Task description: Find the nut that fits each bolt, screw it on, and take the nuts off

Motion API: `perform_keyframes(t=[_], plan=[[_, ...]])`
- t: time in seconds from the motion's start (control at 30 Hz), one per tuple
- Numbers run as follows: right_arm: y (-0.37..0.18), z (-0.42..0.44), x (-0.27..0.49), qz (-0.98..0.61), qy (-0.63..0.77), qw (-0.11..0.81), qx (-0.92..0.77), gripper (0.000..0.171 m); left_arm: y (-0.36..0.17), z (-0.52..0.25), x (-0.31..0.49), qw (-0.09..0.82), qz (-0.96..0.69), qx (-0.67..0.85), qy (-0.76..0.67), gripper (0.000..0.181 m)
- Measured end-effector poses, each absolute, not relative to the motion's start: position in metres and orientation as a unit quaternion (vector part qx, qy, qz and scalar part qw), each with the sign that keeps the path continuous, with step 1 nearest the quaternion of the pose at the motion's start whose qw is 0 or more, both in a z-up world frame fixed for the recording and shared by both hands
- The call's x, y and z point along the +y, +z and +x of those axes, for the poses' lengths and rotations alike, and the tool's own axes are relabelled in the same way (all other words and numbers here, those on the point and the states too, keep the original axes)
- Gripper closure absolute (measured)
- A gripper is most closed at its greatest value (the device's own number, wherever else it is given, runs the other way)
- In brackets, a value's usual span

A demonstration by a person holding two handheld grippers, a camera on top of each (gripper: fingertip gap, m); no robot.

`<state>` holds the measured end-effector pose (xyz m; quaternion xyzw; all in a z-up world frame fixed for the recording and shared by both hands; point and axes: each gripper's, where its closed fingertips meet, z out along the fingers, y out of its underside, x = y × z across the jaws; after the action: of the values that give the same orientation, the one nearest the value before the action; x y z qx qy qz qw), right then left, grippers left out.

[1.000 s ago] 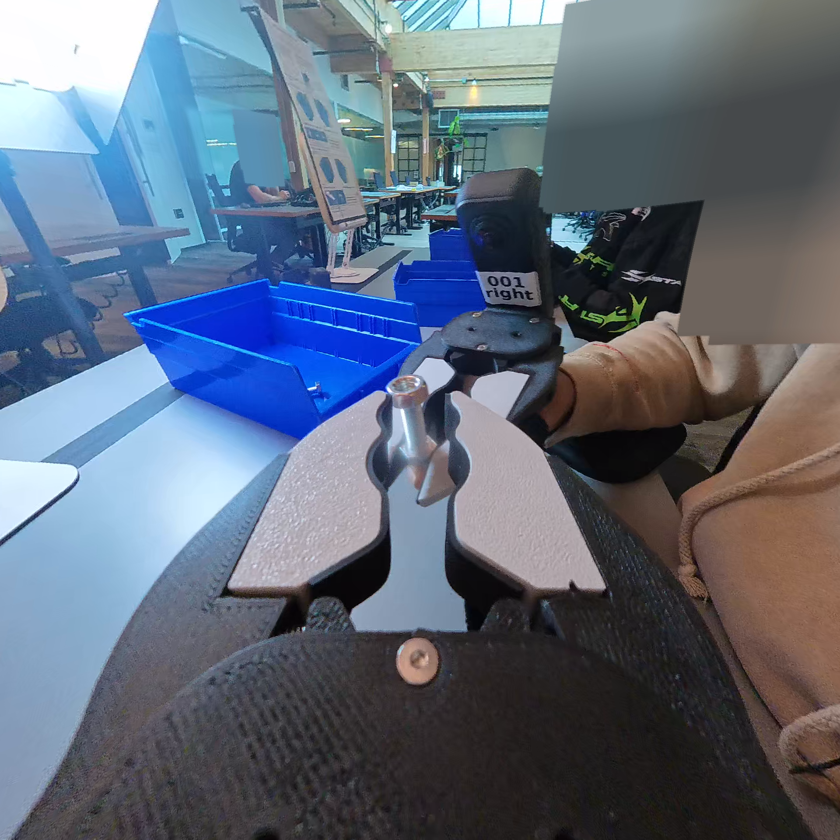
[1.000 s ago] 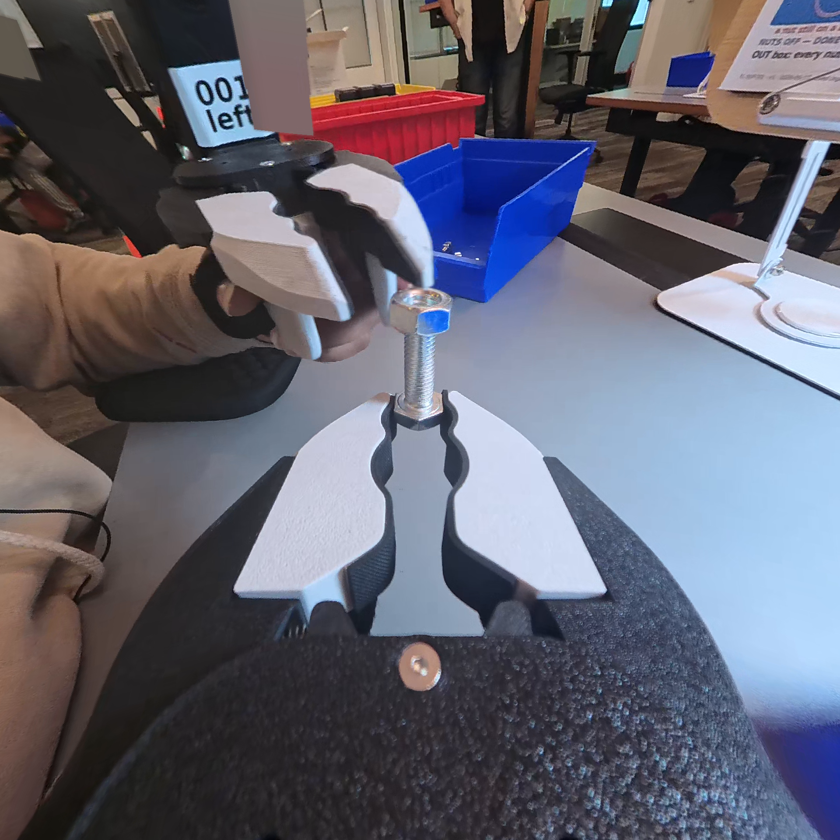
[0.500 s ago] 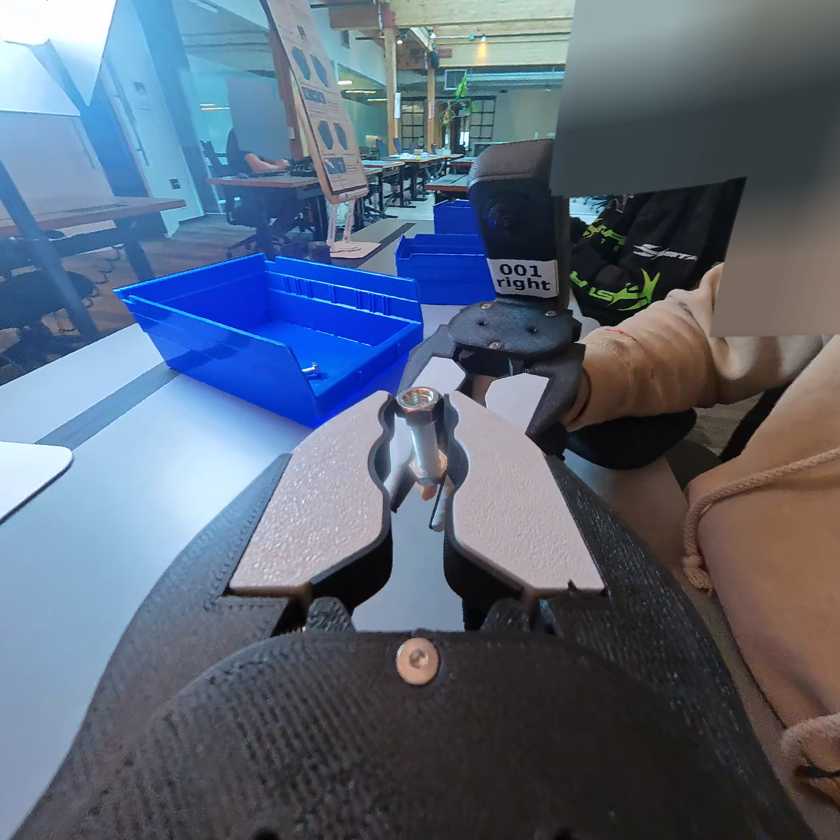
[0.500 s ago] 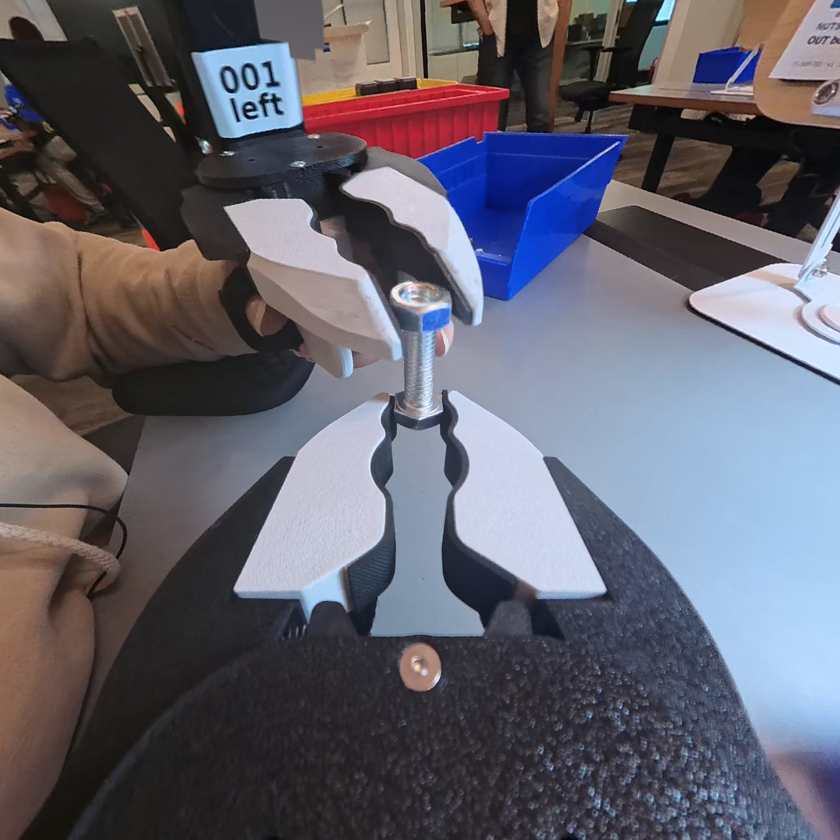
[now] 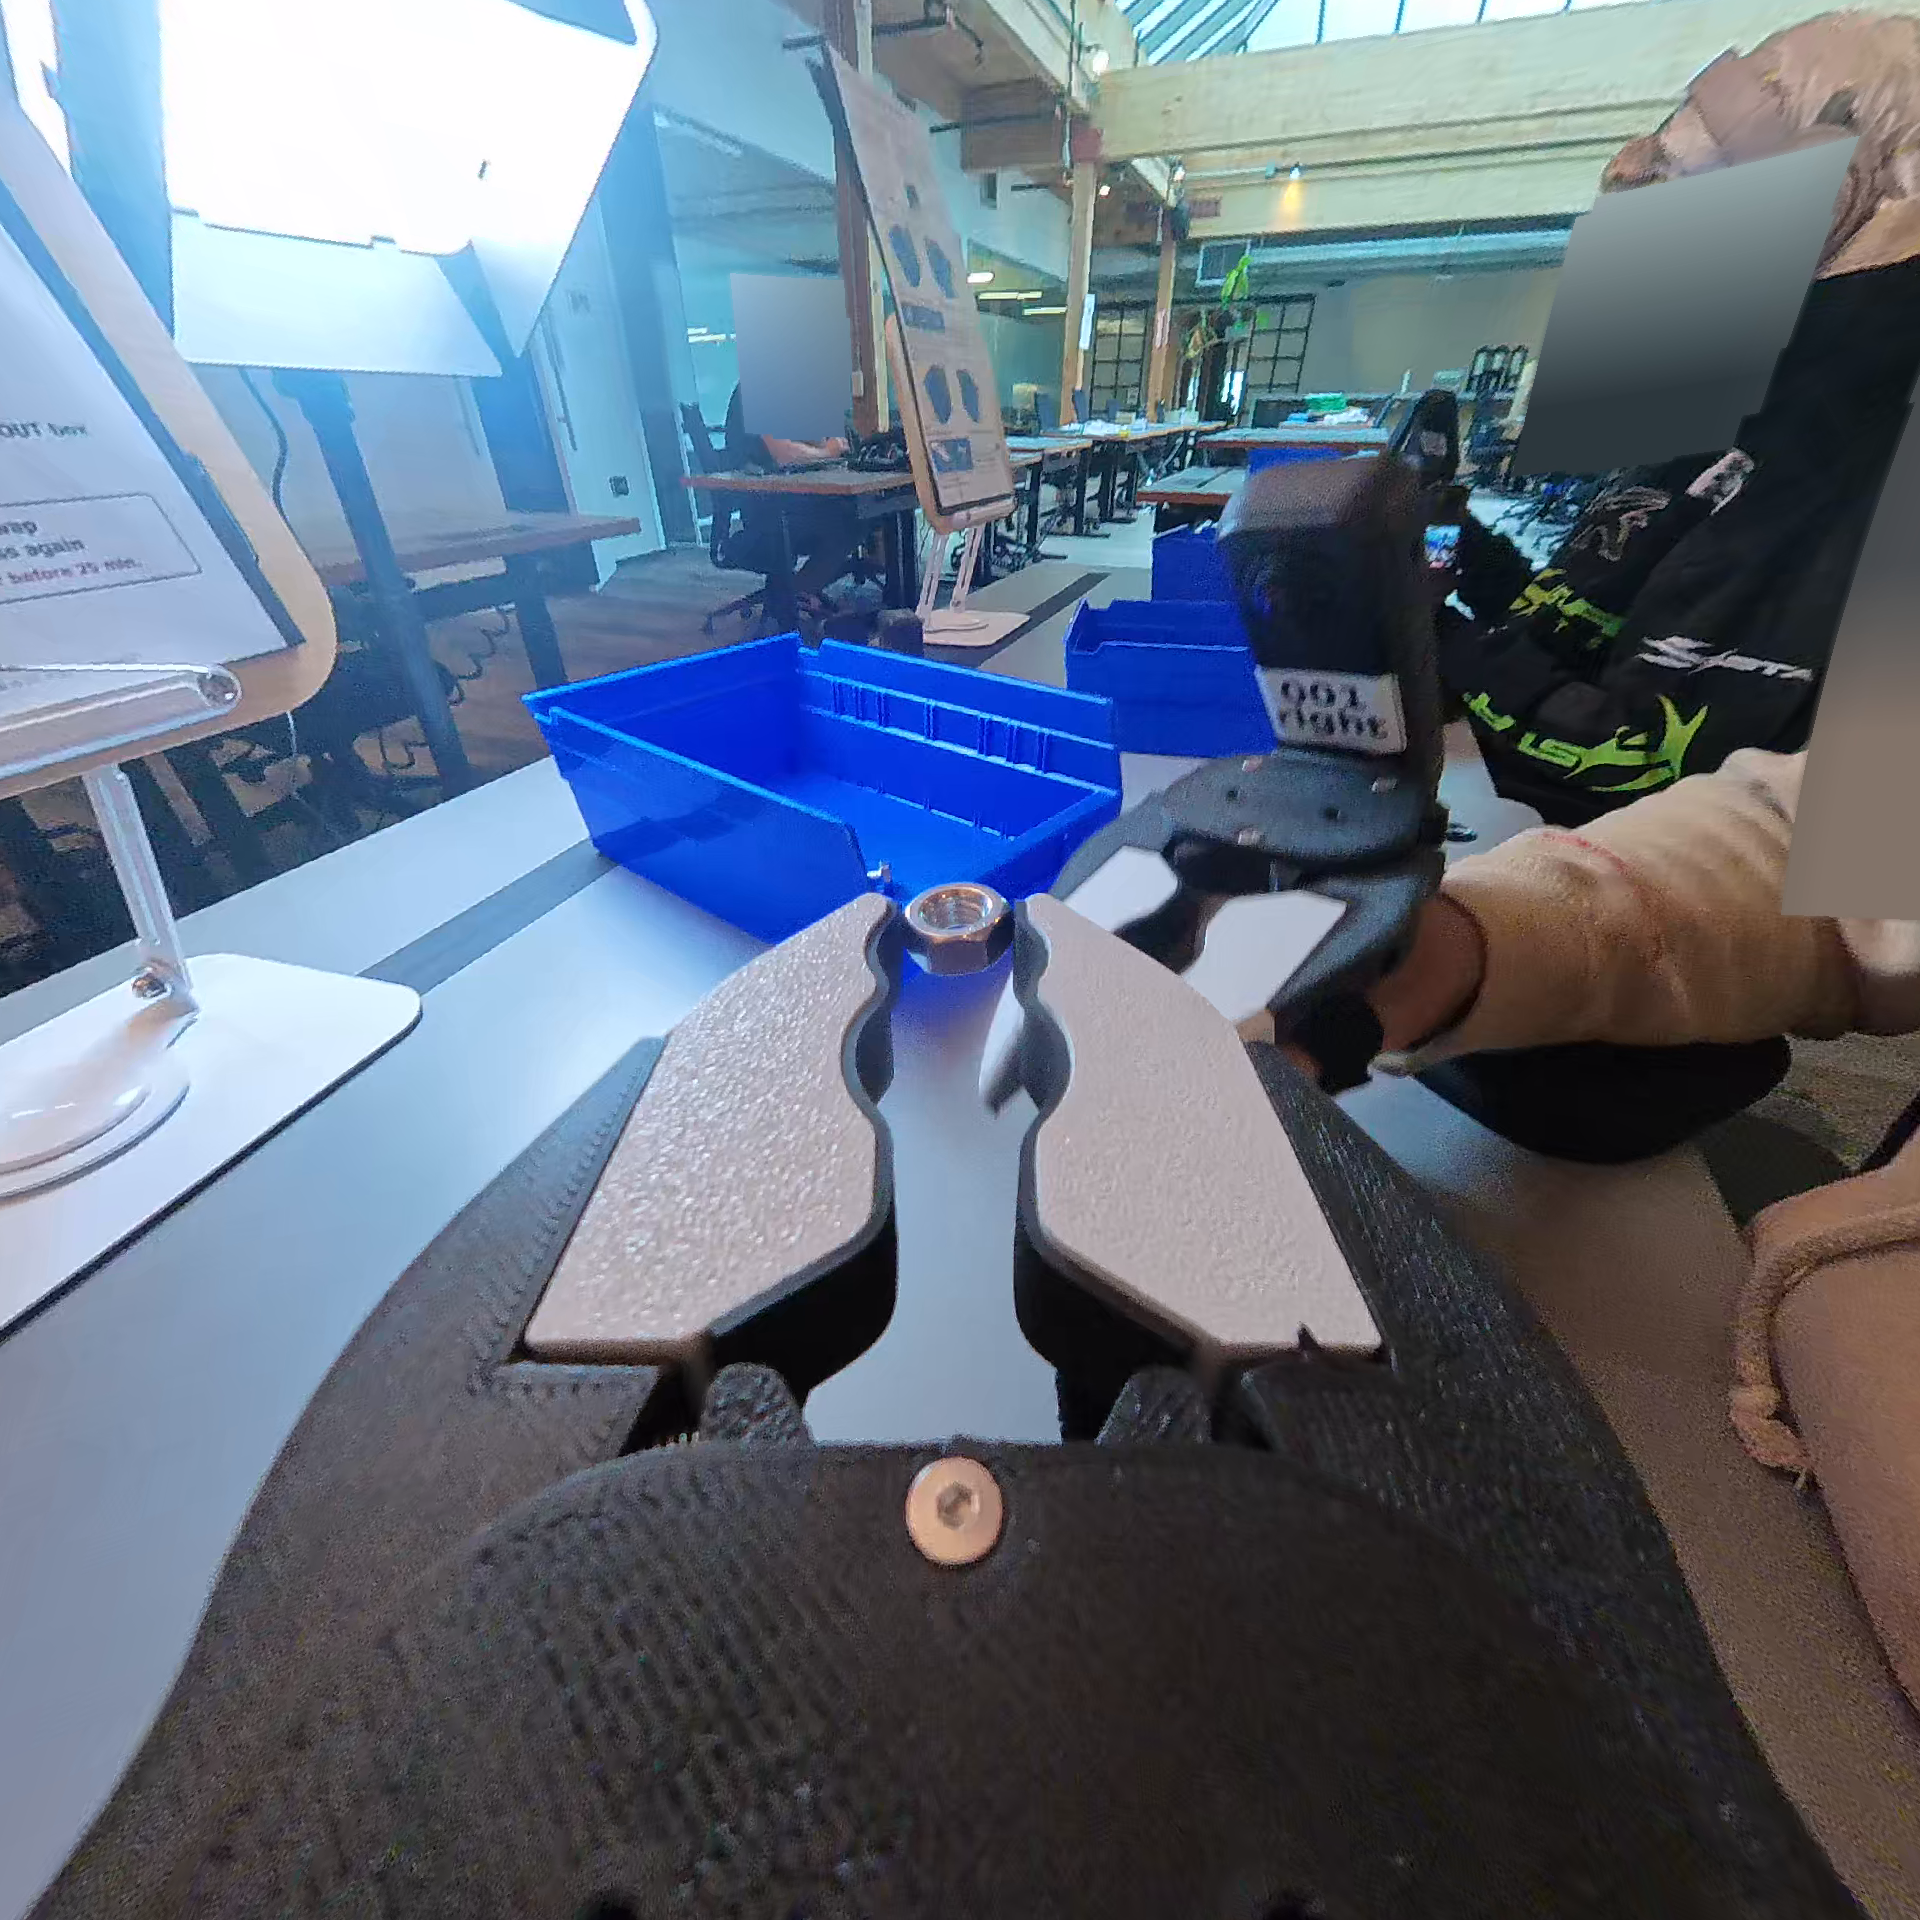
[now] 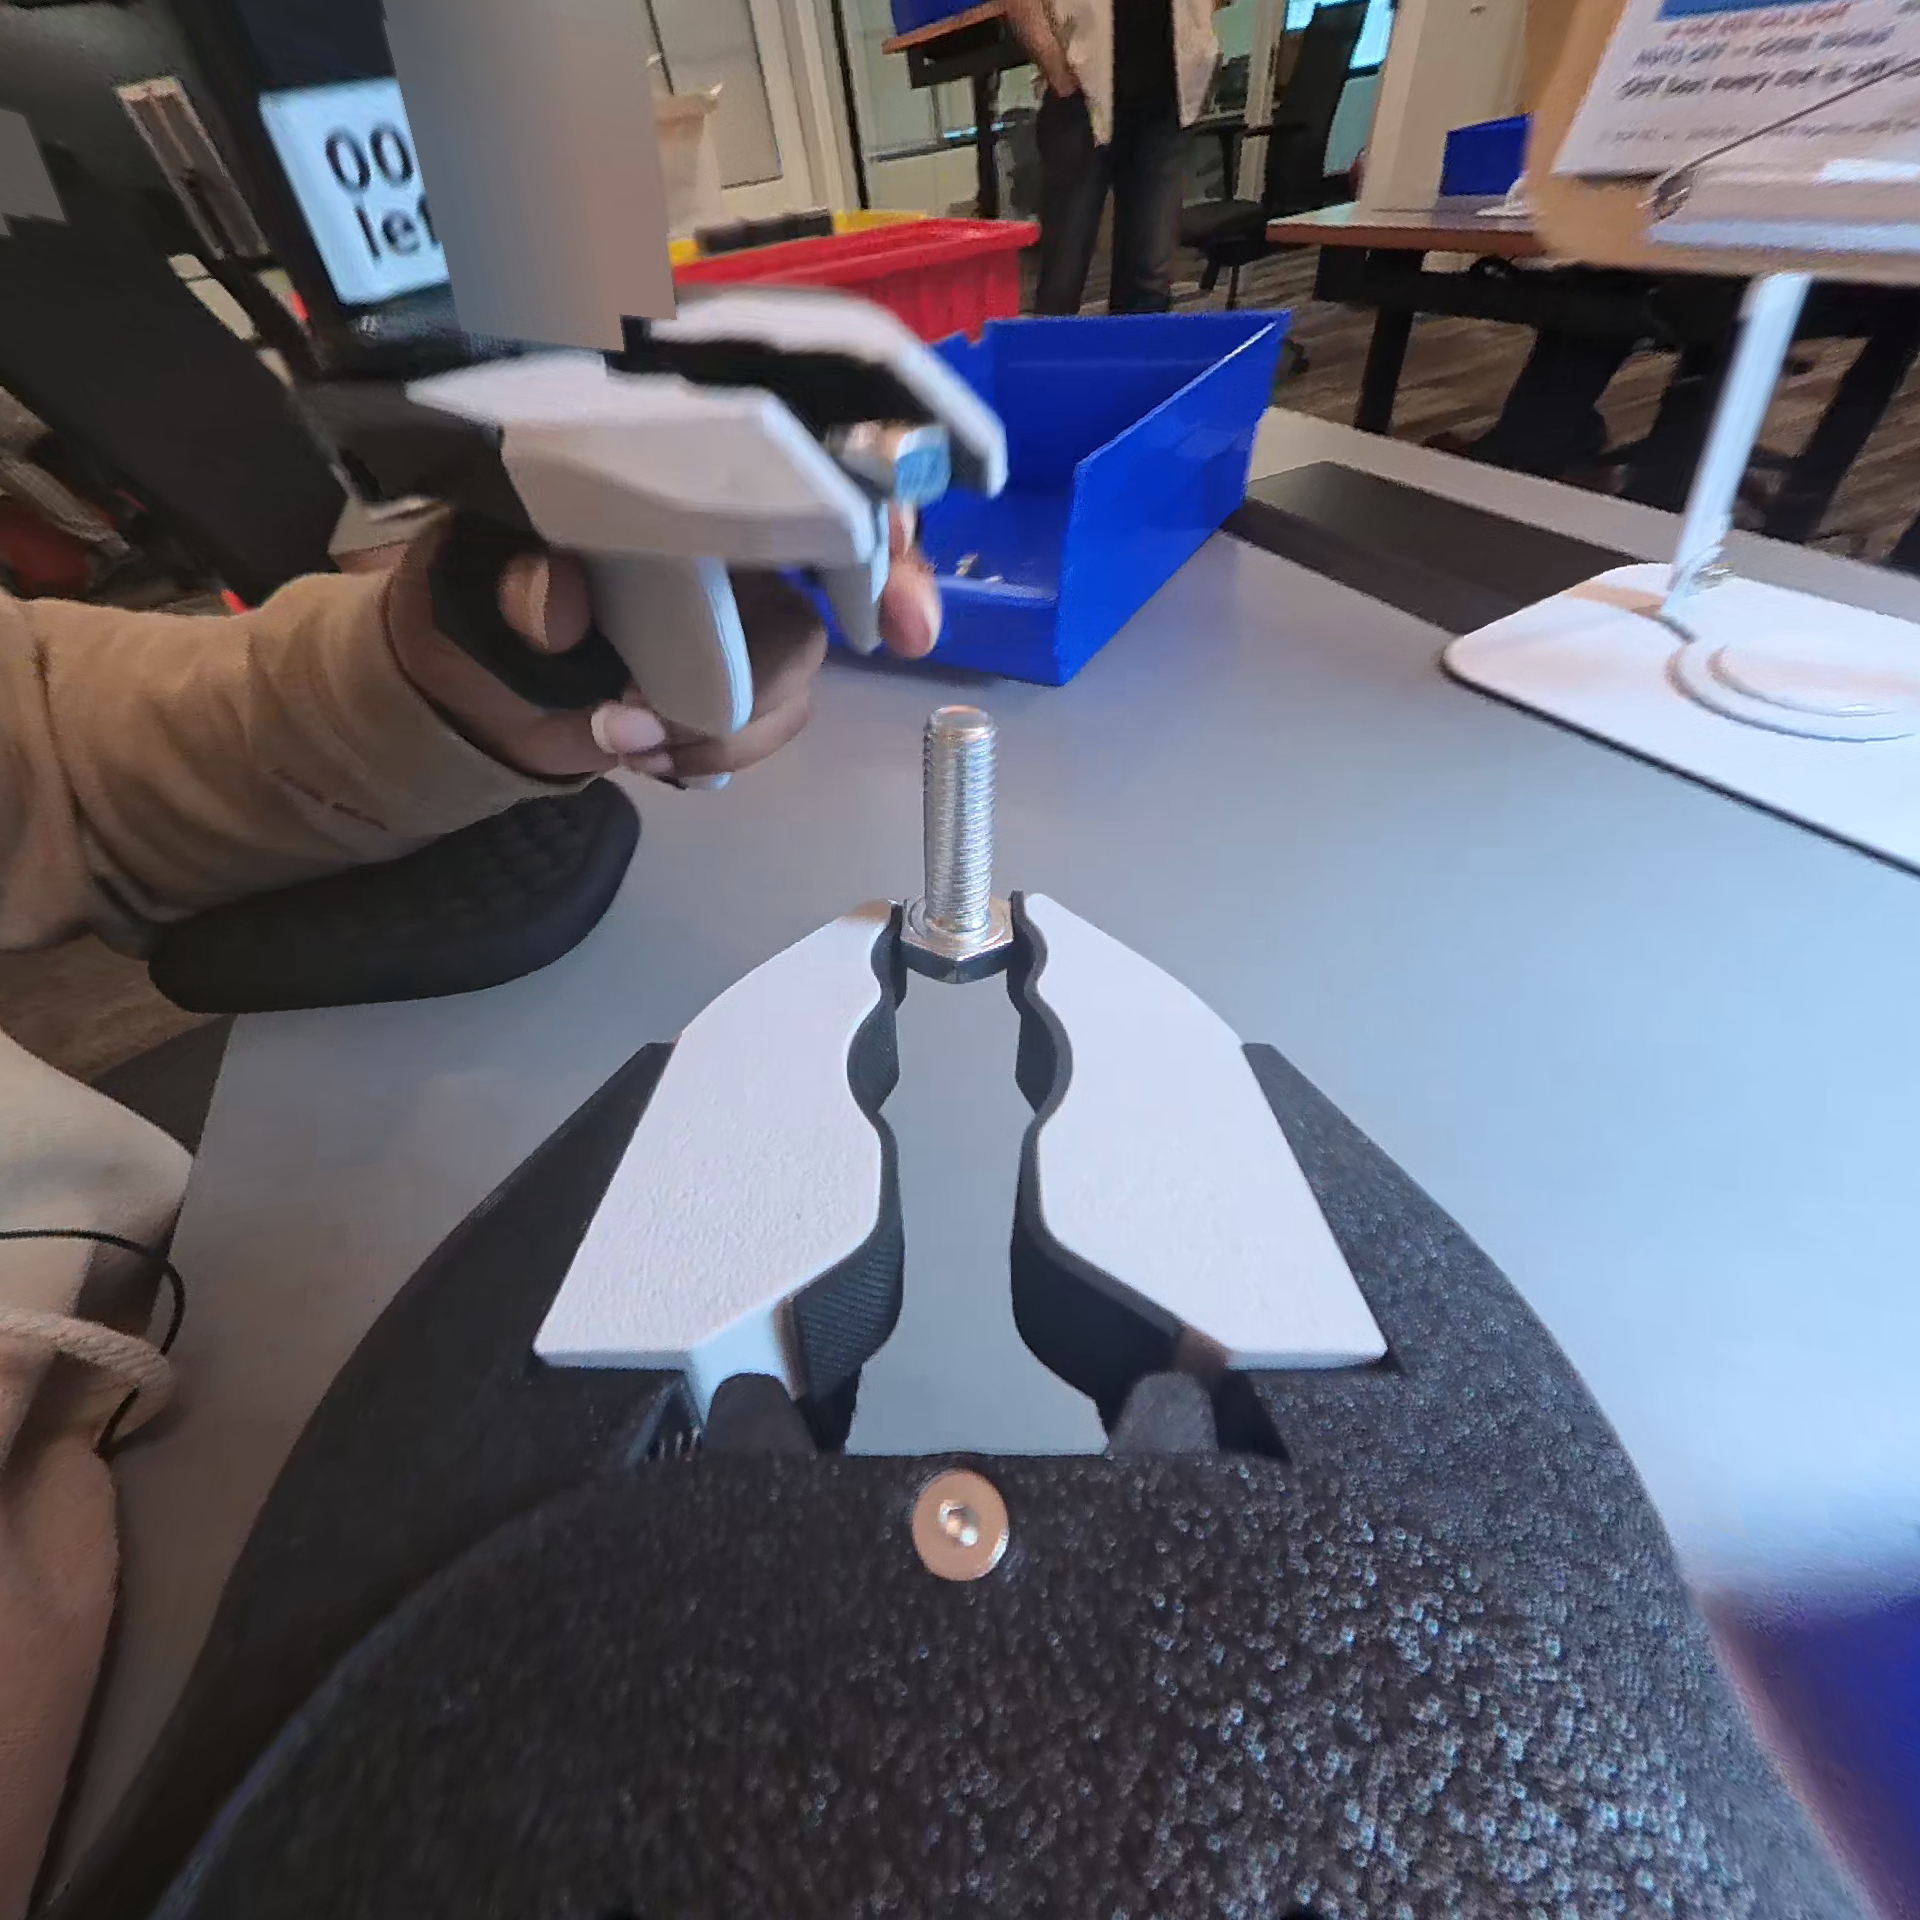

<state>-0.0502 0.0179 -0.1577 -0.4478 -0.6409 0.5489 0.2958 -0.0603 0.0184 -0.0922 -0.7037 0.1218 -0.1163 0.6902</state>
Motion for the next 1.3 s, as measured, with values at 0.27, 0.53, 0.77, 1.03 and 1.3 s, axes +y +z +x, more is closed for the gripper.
perform_keyframes(t=[0.27, 0.53, 0.77, 1.03, 1.3], plan=[[-0.119, -0.039, 0.203, -0.577, 0.367, 0.384, -0.621, 0.153, -0.113, -0.068, 0.025, 0.668, -0.726, 0.122, -0.111, 0.161], [-0.232, -0.011, 0.338, -0.754, 0.085, 0.108, -0.643, 0.152, -0.116, -0.069, 0.024, 0.673, -0.722, 0.135, -0.086, 0.161], [-0.261, -0.001, 0.348, -0.761, 0.02, 0.044, -0.647, 0.152, -0.123, -0.068, 0.026, 0.664, -0.729, 0.139, -0.088, 0.161], [-0.25, -0.004, 0.346, -0.757, 0.046, 0.075, -0.647, 0.146, -0.125, -0.065, 0.027, 0.665, -0.728, 0.146, -0.082, 0.161], [-0.112, -0.046, 0.155, -0.559, 0.42, 0.243, -0.672, 0.14, -0.129, -0.063, 0.031, 0.668, -0.725, 0.161, -0.041, 0.161]])
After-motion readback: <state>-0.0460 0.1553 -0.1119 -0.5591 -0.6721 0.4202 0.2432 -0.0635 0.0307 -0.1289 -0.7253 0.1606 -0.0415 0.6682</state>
